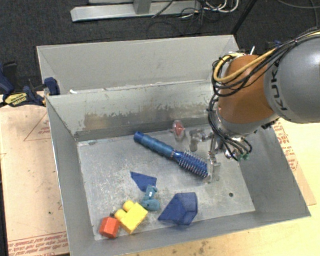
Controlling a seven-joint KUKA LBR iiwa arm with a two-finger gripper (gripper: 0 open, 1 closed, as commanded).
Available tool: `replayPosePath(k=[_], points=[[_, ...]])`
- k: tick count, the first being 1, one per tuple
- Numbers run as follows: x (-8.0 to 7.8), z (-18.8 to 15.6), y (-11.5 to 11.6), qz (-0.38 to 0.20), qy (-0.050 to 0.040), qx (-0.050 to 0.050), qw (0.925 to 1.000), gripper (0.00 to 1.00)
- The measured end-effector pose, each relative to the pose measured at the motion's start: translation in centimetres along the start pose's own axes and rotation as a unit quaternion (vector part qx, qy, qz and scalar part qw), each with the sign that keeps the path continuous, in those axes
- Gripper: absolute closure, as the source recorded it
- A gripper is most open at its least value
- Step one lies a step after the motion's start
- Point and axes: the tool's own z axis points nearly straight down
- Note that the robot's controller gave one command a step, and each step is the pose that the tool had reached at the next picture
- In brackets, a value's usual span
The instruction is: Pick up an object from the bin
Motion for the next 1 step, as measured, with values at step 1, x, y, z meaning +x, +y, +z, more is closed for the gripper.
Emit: replayPosePath(k=[1], points=[[-0.07,0.17,0.88,0.102,0.0017,0.000,0.9947,0.00]])
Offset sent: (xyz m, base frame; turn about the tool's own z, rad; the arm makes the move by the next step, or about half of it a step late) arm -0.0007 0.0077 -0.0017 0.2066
